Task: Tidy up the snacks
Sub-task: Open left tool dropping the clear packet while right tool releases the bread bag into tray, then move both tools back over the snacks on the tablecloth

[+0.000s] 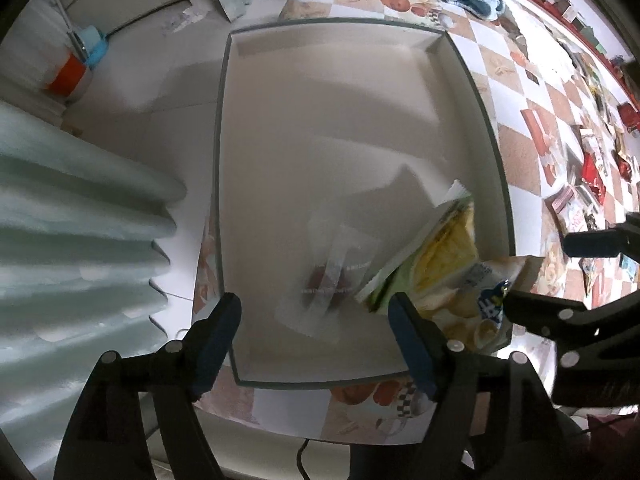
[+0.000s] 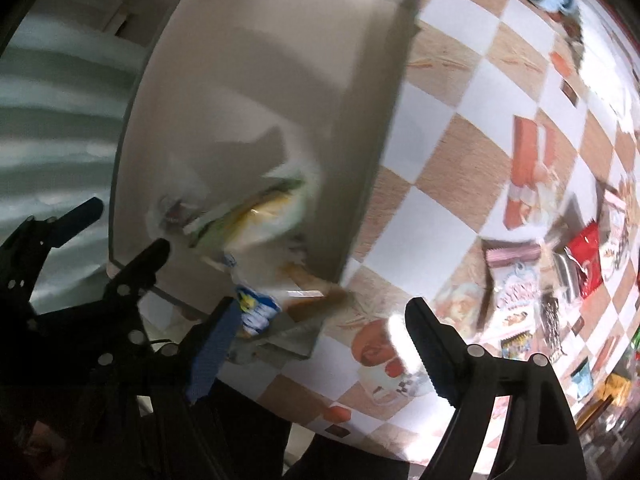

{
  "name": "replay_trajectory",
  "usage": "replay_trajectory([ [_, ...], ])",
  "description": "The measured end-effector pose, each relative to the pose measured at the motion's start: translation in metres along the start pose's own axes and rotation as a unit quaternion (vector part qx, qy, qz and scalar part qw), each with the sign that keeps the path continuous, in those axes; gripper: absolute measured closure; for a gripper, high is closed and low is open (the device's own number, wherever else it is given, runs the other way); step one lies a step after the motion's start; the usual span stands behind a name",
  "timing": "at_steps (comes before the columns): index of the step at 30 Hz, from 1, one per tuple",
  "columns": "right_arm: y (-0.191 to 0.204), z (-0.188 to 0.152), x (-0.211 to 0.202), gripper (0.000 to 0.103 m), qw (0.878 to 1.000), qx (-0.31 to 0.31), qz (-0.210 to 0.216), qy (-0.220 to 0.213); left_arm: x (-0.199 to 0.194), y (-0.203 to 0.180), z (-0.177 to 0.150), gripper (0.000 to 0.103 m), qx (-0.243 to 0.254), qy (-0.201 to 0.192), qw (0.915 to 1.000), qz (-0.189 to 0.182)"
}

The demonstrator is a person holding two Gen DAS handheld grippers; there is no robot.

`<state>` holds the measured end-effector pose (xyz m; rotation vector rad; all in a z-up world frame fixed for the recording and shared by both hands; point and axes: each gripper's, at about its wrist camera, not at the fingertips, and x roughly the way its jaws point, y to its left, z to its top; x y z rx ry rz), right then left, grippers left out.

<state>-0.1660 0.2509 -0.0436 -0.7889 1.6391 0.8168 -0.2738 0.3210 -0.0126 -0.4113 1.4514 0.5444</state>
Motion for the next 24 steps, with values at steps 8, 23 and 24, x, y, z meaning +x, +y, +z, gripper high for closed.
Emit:
replay_trajectory([
  [8, -0.055, -0.032, 0.002, 0.0, 0.997, 0.069, 0.016, -0.002, -0.016, -0.024, 0.013, 0.024, 0.031, -0.016, 0.9993, -0.01],
  [23, -0.186, -0.158, 0.025, 0.0, 0.963, 0.267, 0.033, -0.01, -0.035, -0.148, 0.03, 0.024, 0.166, -0.004, 0.9839, -0.068],
  [24, -0.192, -0.165, 0.027, 0.0, 0.96, 0.277, 0.034, -0.01, -0.035, -0.157, 0.03, 0.024, 0.169, 0.001, 0.9832, -0.069],
])
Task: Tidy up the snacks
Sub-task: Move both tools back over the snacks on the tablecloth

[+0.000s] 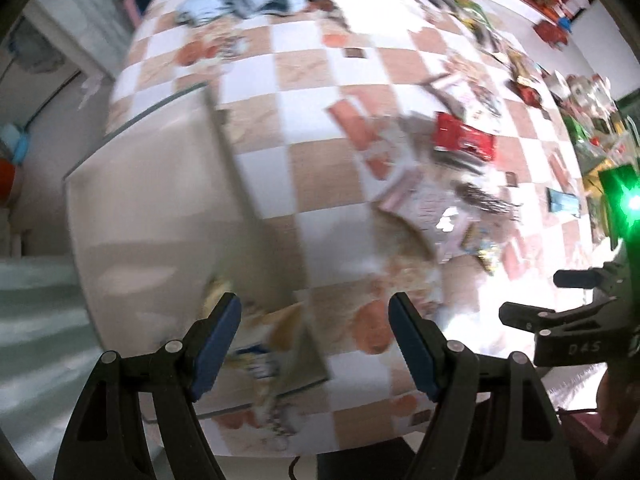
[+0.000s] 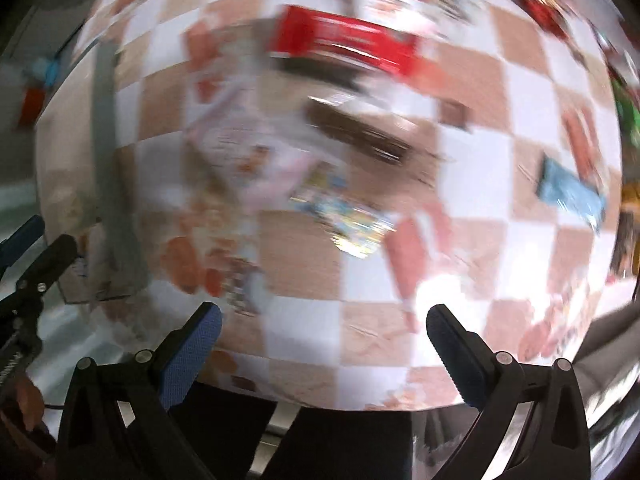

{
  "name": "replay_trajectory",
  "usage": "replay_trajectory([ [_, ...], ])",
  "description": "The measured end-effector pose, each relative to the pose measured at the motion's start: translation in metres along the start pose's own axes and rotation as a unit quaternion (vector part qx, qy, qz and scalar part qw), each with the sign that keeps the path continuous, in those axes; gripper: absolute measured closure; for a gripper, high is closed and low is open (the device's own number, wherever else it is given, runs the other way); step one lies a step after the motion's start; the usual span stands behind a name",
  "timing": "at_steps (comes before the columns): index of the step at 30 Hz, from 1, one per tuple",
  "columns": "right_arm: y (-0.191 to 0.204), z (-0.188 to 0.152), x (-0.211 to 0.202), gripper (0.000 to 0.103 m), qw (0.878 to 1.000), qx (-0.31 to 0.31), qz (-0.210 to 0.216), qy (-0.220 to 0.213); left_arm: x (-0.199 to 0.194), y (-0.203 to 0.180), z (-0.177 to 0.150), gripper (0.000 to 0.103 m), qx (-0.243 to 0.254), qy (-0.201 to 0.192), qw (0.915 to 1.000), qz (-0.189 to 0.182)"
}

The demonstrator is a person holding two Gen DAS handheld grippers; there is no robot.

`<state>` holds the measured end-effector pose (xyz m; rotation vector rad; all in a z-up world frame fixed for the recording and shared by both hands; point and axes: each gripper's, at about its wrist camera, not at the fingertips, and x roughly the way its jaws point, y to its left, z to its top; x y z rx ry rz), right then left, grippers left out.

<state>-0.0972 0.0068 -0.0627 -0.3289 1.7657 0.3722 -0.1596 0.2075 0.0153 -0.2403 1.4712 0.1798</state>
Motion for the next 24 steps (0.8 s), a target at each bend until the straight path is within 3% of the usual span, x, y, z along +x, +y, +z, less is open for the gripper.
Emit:
replay_trajectory([
  [4, -0.029, -0.016, 0.009, 0.0, 1.0, 0.027, 0.005, 0.004, 0.01, -0.022, 0.012, 0.023, -0.019, 0.024, 0.9994, -0.016],
  [8, -0.053, -0.029, 0.018, 0.0, 0.999, 0.038, 0.01, 0.01, 0.028, -0.034, 0.027, 0.023, -0.081, 0.056, 0.9942, -0.044],
  [17, -0.111, -0.056, 0.028, 0.0, 0.999, 0.047, 0.006, 0.006, 0.061, -0.048, 0.048, 0.023, -0.175, 0.09, 0.9798, -0.034],
  [24, -0.128, -0.044, 0.013, 0.0, 0.993, -0.066, -0.099, -0.028, 0.079, -0.051, 0.055, 0.023, -0.208, 0.104, 0.9724, -0.011],
])
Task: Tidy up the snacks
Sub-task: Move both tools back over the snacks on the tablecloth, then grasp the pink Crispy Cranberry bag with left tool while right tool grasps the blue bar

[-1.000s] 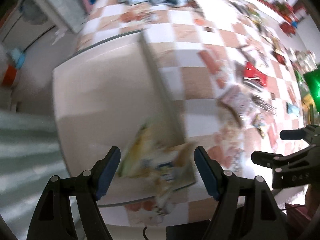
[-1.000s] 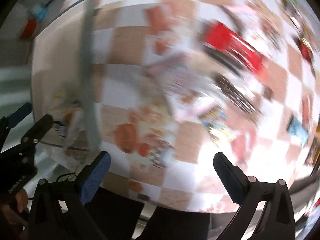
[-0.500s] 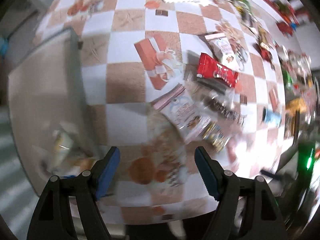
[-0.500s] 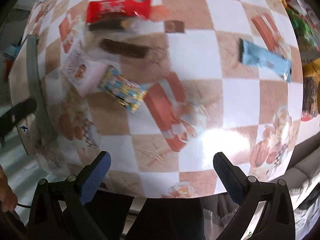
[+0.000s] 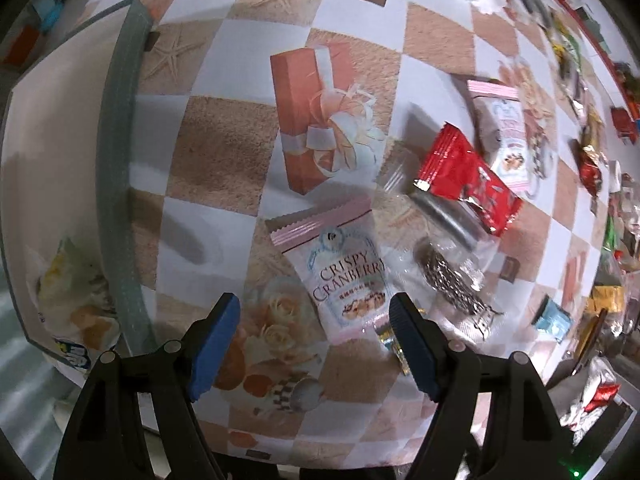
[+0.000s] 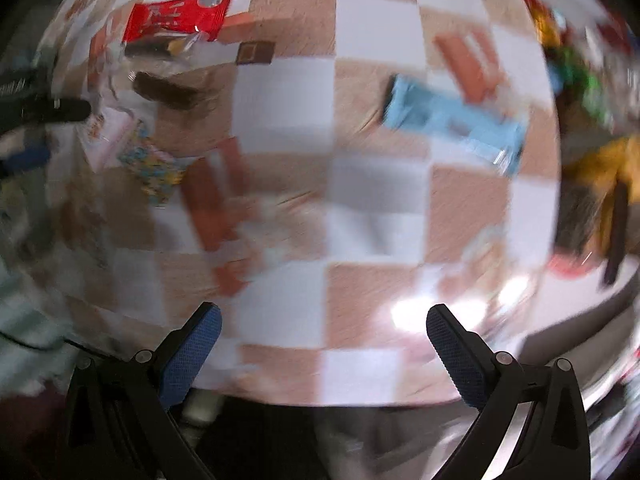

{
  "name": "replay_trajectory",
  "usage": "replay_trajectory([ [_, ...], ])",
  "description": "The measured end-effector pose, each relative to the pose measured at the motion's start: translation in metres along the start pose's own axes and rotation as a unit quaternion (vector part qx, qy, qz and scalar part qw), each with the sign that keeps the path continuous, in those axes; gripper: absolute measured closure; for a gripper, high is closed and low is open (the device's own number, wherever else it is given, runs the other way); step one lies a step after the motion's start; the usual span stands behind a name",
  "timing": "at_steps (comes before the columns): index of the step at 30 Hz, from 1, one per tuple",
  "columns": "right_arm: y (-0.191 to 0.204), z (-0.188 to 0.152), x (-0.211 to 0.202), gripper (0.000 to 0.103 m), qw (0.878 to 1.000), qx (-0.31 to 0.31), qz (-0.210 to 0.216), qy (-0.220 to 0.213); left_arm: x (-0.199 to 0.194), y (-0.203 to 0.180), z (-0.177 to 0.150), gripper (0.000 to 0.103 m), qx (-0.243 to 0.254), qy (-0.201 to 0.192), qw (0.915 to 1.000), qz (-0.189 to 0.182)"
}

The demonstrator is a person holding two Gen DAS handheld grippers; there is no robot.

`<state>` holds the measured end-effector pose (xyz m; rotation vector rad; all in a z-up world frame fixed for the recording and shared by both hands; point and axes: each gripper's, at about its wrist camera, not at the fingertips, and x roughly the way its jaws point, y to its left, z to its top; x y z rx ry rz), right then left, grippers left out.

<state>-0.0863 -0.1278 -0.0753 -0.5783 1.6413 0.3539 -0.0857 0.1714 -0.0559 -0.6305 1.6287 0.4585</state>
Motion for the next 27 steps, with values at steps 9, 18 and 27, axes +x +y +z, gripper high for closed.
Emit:
replay_trajectory([
  [9, -0.031, 0.036, 0.006, 0.0, 0.986, -0.136, -0.087, -0.029, 0.011, -0.008, 0.005, 0.023, -0.012, -0.001, 0.9998, 0.015],
  [18, -0.045, 0.079, 0.02, 0.0, 0.955, -0.276, -0.103, -0.026, 0.032, -0.012, 0.004, 0.023, -0.041, 0.007, 0.9988, 0.026],
  [27, -0.063, 0.099, 0.028, 0.0, 0.966, -0.259, -0.028, 0.002, 0.049, -0.005, -0.001, 0.013, -0.035, -0.001, 0.9987, 0.038],
])
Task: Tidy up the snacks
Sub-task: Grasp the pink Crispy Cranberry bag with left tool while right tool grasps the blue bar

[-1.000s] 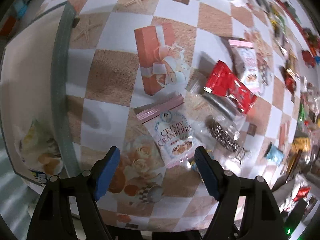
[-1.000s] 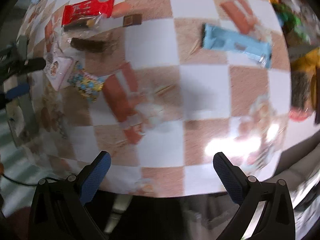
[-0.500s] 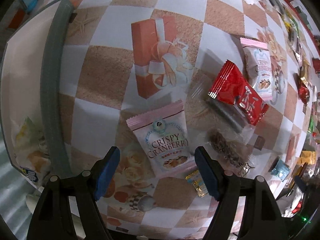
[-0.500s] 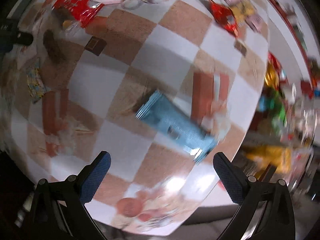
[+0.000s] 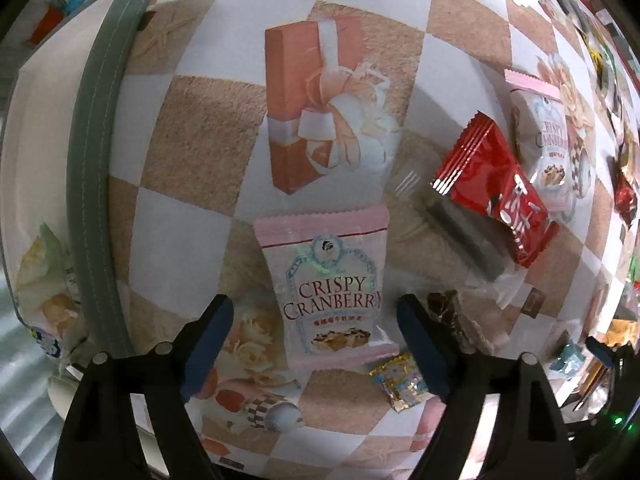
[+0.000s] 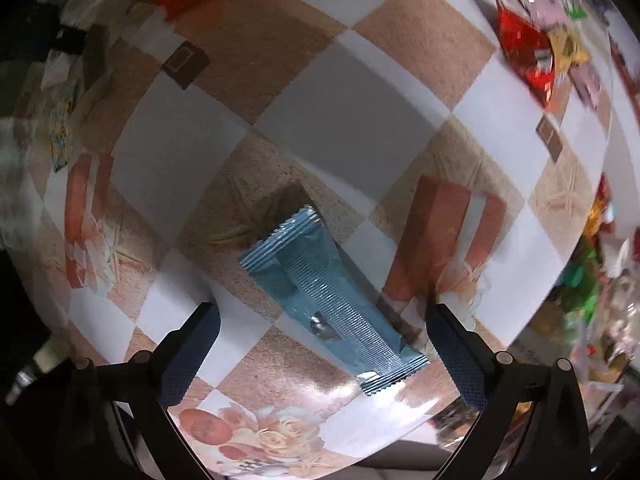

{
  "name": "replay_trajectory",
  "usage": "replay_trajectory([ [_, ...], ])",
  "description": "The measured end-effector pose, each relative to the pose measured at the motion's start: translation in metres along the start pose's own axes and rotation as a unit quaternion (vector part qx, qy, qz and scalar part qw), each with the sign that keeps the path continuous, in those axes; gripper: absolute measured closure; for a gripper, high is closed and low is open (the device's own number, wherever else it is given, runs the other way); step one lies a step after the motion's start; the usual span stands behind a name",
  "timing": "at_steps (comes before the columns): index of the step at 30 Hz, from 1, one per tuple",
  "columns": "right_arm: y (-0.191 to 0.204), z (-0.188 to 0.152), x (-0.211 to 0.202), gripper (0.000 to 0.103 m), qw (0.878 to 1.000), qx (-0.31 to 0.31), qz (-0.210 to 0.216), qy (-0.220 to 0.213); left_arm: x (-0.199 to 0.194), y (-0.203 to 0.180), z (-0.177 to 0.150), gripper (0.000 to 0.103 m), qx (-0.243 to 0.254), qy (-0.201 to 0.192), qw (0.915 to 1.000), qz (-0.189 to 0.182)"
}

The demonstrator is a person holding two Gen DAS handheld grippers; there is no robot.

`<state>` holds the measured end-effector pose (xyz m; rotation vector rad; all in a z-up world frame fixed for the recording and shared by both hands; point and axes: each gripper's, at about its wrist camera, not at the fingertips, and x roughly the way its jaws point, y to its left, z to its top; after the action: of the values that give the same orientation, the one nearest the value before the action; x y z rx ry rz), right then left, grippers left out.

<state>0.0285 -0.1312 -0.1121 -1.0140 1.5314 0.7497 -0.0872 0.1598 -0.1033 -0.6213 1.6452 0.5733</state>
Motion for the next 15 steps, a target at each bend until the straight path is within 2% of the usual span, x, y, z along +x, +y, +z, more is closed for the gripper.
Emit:
replay_trajectory([
  [4, -0.005, -0.005, 0.001, 0.0, 1.0, -0.001, 0.001, -0.009, -0.001, -0.011, 0.001, 0.009, 0.013, -0.008, 0.9998, 0.008],
  [7, -0.005, -0.004, 0.0, 0.0, 1.0, 0.005, -0.006, 0.002, -0.003, -0.019, 0.006, 0.01, 0.021, -0.008, 0.9997, 0.011],
  [9, 0.025, 0.014, -0.016, 0.0, 1.0, 0.008, -0.007, 0.01, -0.004, -0.025, 0.011, 0.011, 0.033, -0.009, 0.9993, 0.017],
  [12, 0.039, 0.016, -0.019, 0.003, 1.0, 0.006, -0.006, 0.013, -0.008, -0.033, 0.011, 0.021, 0.057, -0.016, 0.9981, 0.015],
  [14, 0.047, 0.015, -0.026, 0.013, 1.0, 0.005, -0.006, 0.006, -0.011, -0.036, 0.01, 0.029, 0.065, -0.015, 0.9977, 0.01],
  [15, 0.051, 0.014, -0.029, 0.021, 1.0, 0.007, -0.007, 0.004, -0.012, -0.037, 0.009, 0.036, 0.065, -0.015, 0.9978, 0.005],
])
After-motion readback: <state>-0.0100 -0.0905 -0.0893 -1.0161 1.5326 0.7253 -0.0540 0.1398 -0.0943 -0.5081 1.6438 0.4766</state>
